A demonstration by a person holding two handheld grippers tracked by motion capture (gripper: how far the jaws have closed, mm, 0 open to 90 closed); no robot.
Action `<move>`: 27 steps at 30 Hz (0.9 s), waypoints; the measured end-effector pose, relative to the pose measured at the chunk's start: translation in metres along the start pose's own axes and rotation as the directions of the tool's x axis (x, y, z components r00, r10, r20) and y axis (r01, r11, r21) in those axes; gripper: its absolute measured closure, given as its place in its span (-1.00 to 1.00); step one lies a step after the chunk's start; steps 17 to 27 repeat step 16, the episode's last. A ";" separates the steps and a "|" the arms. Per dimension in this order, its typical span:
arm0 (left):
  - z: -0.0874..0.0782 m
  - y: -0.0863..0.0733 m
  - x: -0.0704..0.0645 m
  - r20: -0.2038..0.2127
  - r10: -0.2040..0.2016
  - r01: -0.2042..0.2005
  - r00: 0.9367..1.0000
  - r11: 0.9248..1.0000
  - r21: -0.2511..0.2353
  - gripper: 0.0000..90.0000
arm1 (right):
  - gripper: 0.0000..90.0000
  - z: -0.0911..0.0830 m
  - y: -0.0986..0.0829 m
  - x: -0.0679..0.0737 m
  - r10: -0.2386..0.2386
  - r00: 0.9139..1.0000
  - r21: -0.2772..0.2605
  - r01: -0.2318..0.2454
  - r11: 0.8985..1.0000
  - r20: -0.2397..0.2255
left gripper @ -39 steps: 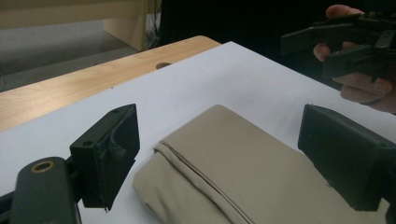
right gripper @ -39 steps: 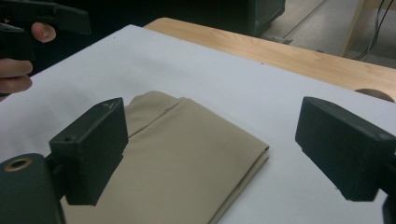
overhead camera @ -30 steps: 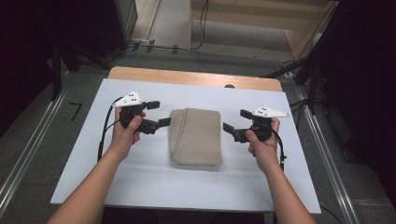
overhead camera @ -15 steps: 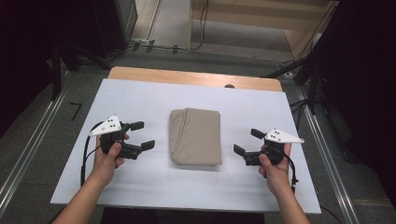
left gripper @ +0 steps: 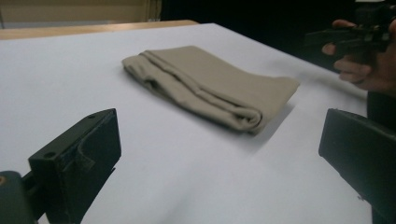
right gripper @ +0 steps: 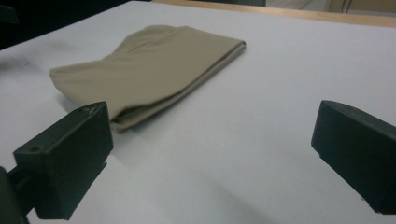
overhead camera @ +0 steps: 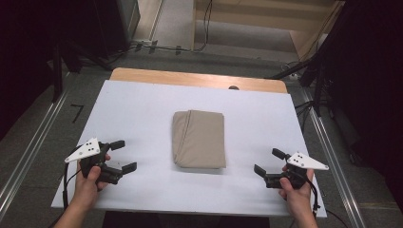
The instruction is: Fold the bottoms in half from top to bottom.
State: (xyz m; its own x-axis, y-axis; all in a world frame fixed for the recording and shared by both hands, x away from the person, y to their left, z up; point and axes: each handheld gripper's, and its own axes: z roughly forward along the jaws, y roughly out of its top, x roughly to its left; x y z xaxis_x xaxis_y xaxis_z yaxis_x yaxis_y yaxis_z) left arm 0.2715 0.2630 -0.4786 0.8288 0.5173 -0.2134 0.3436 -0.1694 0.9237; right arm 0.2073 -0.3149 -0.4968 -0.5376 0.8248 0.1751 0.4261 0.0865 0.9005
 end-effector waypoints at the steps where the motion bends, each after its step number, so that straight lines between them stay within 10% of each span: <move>1: -0.004 -0.003 0.001 -0.004 -0.006 0.006 1.000 1.000 -0.003 -1.00 | -1.00 -0.003 -0.004 -0.002 0.000 1.000 0.003 0.000 1.000 0.008; 9: -0.034 -0.023 0.013 -0.101 -0.005 0.005 0.995 1.000 0.003 -1.00 | -1.00 -0.029 -0.030 -0.025 0.038 0.996 0.005 -0.038 0.999 0.085; 27: -0.028 -0.025 0.013 -0.104 -0.005 0.007 0.995 1.000 0.019 -1.00 | -1.00 -0.032 -0.034 -0.033 0.089 0.990 -0.030 -0.087 0.996 0.108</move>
